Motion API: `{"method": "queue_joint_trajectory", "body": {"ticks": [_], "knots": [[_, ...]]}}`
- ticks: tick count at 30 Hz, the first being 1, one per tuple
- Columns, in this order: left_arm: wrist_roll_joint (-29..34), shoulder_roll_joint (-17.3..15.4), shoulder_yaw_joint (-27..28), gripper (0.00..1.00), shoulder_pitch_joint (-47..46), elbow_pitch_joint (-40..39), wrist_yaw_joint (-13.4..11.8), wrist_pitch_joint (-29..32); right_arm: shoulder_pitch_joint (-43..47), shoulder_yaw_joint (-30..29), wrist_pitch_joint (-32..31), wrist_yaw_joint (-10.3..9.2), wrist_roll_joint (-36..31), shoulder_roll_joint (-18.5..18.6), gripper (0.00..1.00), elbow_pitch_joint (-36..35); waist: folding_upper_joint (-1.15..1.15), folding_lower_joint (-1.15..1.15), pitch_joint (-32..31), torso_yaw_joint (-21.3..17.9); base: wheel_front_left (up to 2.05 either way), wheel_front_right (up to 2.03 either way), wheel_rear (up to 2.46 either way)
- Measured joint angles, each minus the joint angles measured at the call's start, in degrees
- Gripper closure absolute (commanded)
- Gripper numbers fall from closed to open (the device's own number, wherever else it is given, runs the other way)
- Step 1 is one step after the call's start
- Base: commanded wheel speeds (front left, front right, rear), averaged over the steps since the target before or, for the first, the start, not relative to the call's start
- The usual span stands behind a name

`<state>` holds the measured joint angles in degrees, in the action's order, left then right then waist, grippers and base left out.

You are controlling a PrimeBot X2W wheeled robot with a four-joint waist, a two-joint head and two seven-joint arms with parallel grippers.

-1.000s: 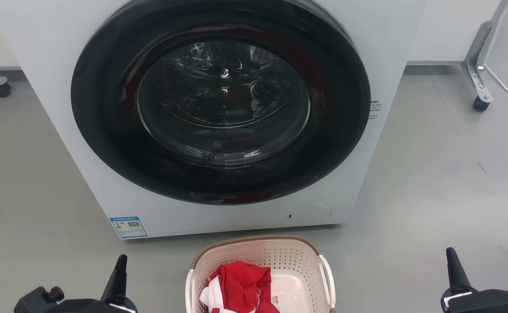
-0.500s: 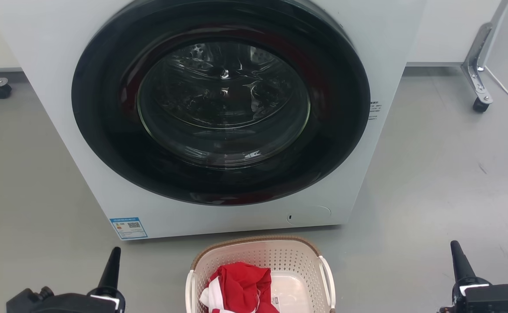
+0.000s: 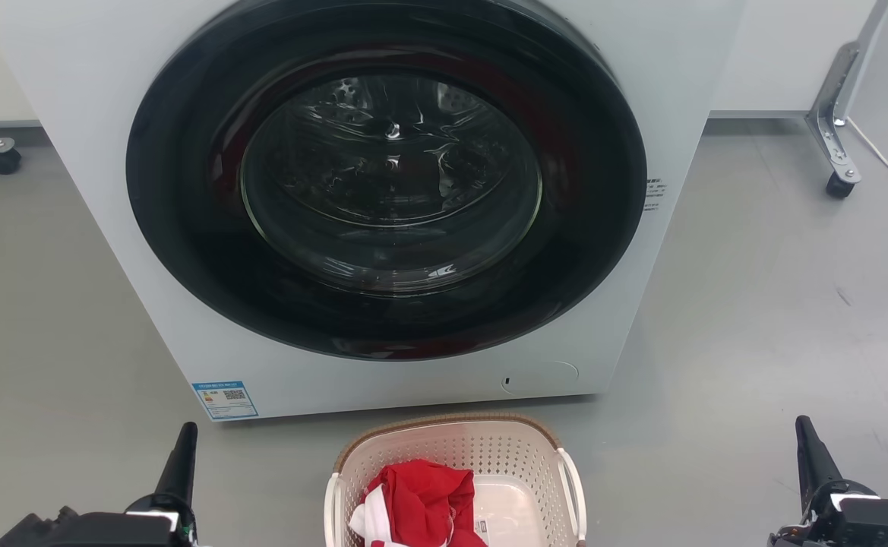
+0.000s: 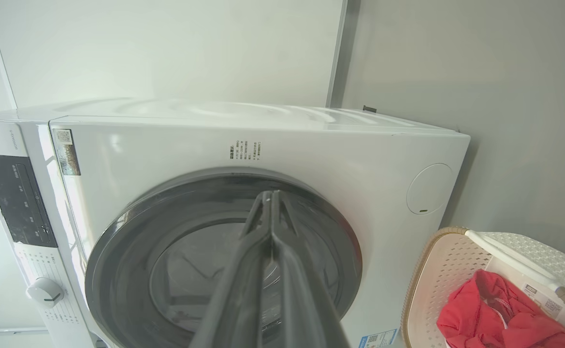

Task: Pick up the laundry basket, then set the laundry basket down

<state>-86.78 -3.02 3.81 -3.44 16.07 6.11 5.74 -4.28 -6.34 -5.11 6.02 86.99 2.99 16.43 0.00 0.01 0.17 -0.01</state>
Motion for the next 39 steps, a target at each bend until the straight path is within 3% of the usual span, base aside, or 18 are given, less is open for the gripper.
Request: {"method": "queue_joint_trajectory", "body": {"ticks": [9,39], "knots": [[-4.9,0.6,1.4,1.00,-1.1,0.6,0.9,0.8,-1.0,-1.3,-1.4,0.90,4.4,-0.4,1.00,0.6,0.00,-0.01,-0.1,0.0,0.00,0.00,0.00],[-4.9,0.6,1.4,1.00,-1.1,0.7,0.9,0.8,-1.0,-1.3,-1.4,0.99,4.4,-0.5,1.00,0.7,0.00,-0.01,-0.1,0.0,0.00,0.00,0.00]]}}
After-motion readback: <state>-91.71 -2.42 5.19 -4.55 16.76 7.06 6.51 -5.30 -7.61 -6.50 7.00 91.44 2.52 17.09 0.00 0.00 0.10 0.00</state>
